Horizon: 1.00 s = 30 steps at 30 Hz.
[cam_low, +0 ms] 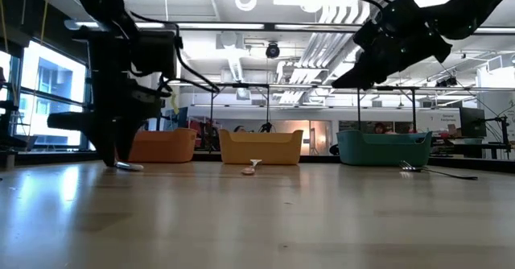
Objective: Sort silverware by color (type)
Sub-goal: Put the left white fork into the yellow bin
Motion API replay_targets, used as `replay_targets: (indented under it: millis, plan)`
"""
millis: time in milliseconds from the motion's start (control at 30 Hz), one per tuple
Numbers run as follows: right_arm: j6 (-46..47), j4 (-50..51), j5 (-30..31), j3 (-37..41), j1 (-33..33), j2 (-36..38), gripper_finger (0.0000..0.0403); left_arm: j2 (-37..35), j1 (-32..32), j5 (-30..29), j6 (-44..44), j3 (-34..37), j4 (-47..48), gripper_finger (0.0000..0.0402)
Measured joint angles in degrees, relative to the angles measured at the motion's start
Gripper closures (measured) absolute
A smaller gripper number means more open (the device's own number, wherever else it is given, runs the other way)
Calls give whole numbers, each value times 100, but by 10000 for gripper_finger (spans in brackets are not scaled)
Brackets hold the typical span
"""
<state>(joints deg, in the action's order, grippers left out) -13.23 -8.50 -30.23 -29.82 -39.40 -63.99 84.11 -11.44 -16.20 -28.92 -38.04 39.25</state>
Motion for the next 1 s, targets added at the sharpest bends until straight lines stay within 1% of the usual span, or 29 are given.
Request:
replay_targets:
  millis: [133, 233, 333, 467, 533, 600, 700, 833, 900, 1000]
  plan:
    - [-31, -27, 1, 0, 270, 0, 402, 188, -191, 96, -31, -31, -4, 277]
    - [-31, -101, 1, 0, 440, 0, 402, 282, -220, 254, -27, -26, -3, 289]
    - [-31, -216, 3, 0, 596, 0, 402, 311, -170, 299, -12, -22, -10, 319]
    - [-33, -339, 6, 1, 780, 0, 402, 298, -67, 380, -9, -15, -10, 377]
    - [-32, -346, 7, 1, 850, 0, 403, 300, -23, 450, 36, -16, 6, 392]
    - [-32, -345, 71, 1, 920, 0, 403, 309, 34, 396, 93, -68, 39, 391]
    - [-33, -347, 400, 2, 1050, 0, 403, 341, 54, 332, 218, -273, 208, 396]
    - [-32, -345, 738, 0, 1217, 0, 403, 218, -5, 860, 330, -689, -69, 401]
    - [-33, -336, 758, 0, 1285, -2, 403, 221, -39, 1012, 334, -867, -12, 401]
    - [-82, -334, 758, 2, 1374, -2, 403, 205, -104, 1043, 348, -1310, -157, 401]
